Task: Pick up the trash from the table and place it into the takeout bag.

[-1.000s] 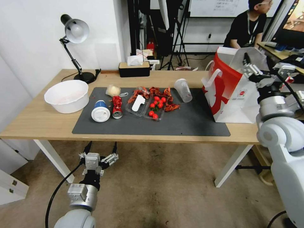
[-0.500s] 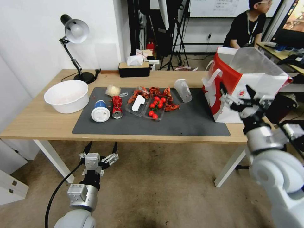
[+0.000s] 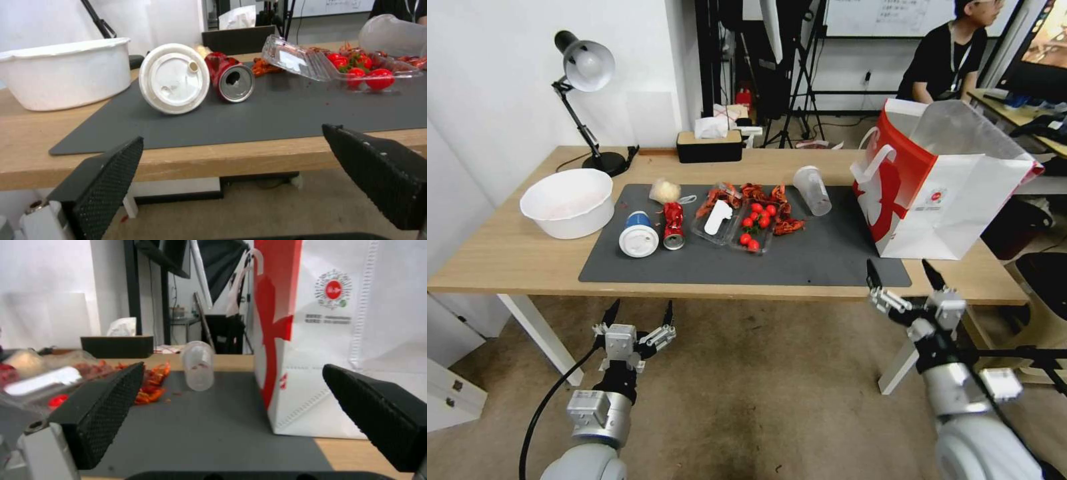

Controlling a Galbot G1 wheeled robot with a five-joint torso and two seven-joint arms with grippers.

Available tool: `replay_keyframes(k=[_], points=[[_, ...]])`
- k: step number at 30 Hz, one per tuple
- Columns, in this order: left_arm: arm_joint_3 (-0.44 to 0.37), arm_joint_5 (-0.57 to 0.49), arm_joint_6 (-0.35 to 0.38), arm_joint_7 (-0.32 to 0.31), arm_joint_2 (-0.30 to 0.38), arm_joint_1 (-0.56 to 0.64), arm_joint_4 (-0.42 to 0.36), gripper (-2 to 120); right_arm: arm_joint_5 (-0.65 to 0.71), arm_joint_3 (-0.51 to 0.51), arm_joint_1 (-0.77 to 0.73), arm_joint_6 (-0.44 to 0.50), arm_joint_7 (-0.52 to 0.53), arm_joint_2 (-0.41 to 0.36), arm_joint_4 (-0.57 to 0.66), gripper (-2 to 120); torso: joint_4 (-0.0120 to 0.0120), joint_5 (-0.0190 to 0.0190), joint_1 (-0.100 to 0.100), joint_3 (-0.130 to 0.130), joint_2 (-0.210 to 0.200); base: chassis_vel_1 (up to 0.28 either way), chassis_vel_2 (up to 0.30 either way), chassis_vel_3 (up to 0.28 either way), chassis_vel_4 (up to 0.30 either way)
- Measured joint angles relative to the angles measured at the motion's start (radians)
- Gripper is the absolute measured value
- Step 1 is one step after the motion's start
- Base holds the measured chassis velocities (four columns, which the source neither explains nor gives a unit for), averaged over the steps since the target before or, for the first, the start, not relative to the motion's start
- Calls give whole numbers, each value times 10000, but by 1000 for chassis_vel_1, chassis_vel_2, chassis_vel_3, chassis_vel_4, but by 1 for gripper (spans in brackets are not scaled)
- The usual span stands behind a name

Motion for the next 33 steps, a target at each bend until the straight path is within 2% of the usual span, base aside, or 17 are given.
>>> replay_keyframes(k=[6, 14, 22, 33], points=[[-8, 14, -44, 12, -11, -58, 168, 100, -427, -142, -304, 1120, 7, 355, -671, 100, 0, 1, 0, 0, 0, 0, 0, 0, 0], [-61, -72, -65, 55, 37, -69, 190, 100, -252, -376, -532, 1388, -98, 584, -1135, 100, -1, 1, 0, 0, 0, 0, 0, 0, 0], [-78, -154, -112, 58, 5, -5, 100, 100, -180, -582, -493, 1303, -102, 674, -1449, 100, 0, 1, 0, 0, 0, 0, 0, 0, 0], [-92, -219, -145, 74, -5, 29, 2, 100, -180, -746, -449, 941, -102, 790, -1225, 100, -1, 0, 0, 1, 0, 0, 0, 0, 0]])
